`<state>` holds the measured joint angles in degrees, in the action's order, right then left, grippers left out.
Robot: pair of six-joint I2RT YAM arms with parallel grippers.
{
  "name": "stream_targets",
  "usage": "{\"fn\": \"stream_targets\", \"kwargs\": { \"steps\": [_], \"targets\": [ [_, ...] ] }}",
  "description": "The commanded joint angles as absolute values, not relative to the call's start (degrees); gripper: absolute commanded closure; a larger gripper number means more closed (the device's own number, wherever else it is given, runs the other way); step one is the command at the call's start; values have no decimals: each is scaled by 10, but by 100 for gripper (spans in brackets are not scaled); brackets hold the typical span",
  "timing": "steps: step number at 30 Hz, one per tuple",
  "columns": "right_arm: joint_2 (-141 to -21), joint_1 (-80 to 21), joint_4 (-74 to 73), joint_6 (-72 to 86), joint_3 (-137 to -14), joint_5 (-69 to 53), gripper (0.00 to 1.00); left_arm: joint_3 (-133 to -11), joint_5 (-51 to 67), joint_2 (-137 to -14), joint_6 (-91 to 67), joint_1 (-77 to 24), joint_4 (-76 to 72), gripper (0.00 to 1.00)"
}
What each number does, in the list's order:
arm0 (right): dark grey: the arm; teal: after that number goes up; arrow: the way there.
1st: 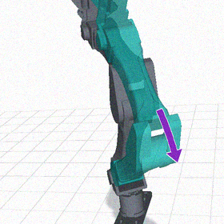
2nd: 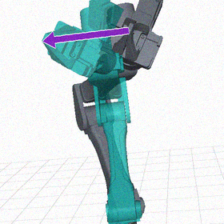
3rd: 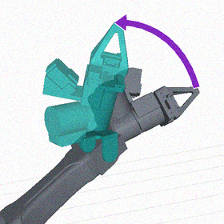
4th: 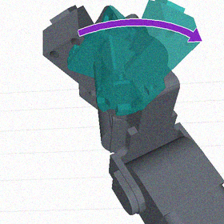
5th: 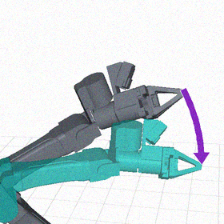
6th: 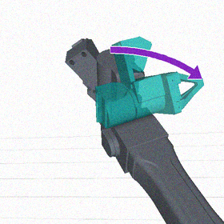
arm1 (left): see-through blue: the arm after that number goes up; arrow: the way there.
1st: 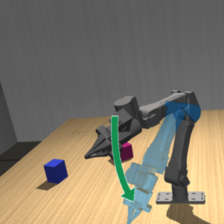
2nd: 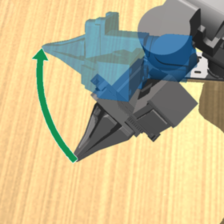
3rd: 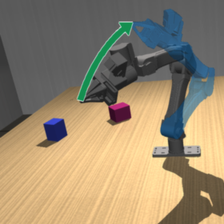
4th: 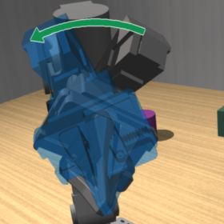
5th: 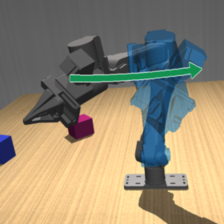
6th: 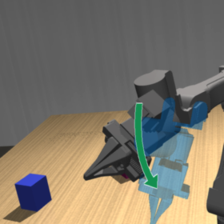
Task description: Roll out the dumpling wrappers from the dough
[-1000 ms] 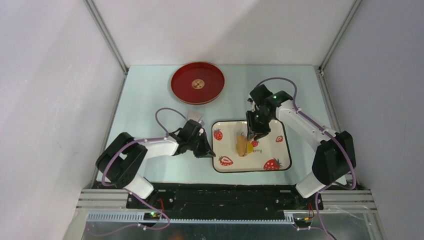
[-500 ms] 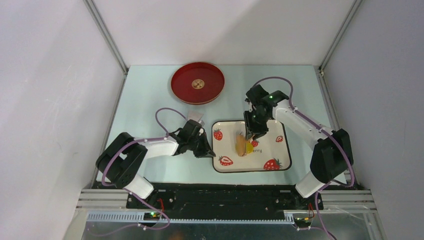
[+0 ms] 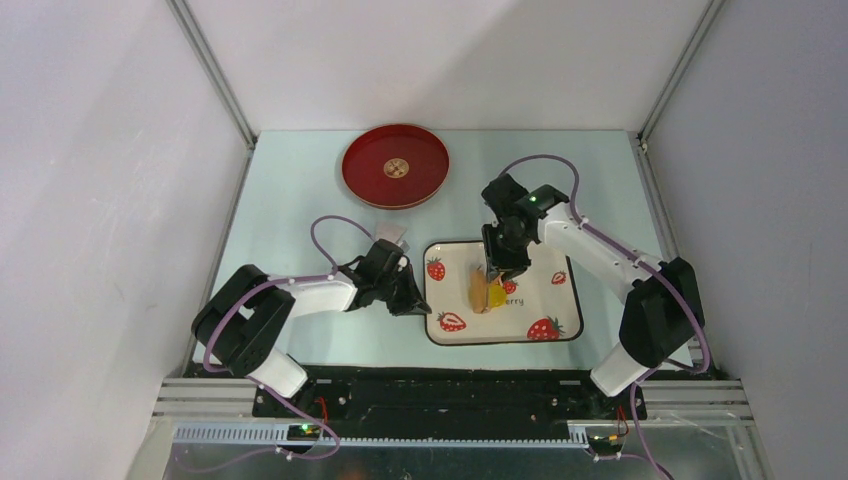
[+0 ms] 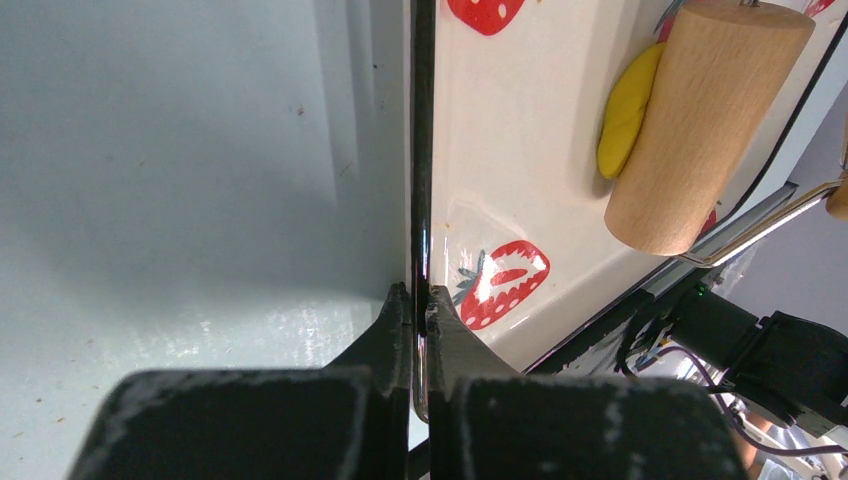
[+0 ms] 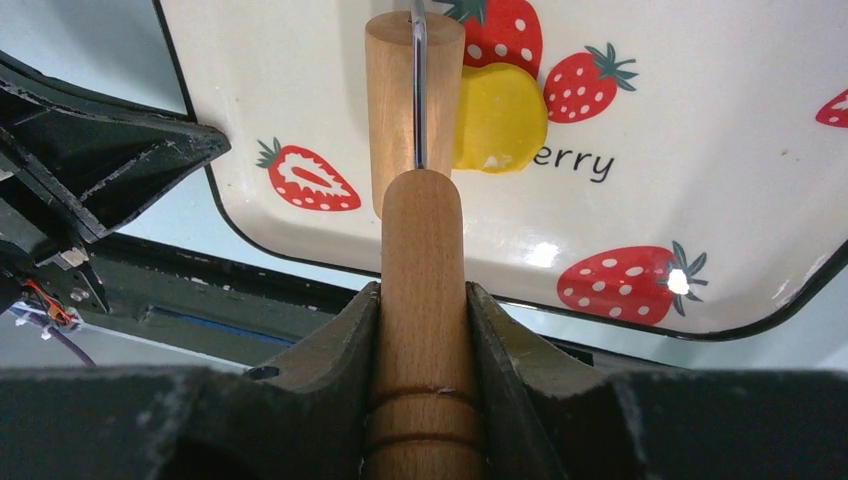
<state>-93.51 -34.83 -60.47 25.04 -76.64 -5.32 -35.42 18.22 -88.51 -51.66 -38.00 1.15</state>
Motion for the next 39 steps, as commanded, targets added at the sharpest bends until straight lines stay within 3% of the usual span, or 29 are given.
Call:
{"fn": "stream_targets", "kwargs": {
  "steps": [1,10,16,28,39],
  "targets": [
    [-1020,-361,-587,258,-684,10,100,-344,150,-909,-507,-387,59,100],
    [-1019,-394,-577,252,-686,10,100,-344,150,-909,-507,-386,59,100],
    [-930,-398,-546,241,-706,-34,100,-344,151,-910,-507,-386,59,100],
    [-733,-214,-457,246,-707,-269,100,-344,151,-910,-507,-387,60,100],
    [-791,-187,-584,204,-710,-131,100,-344,151,-910,-507,-387,59,100]
  ]
}}
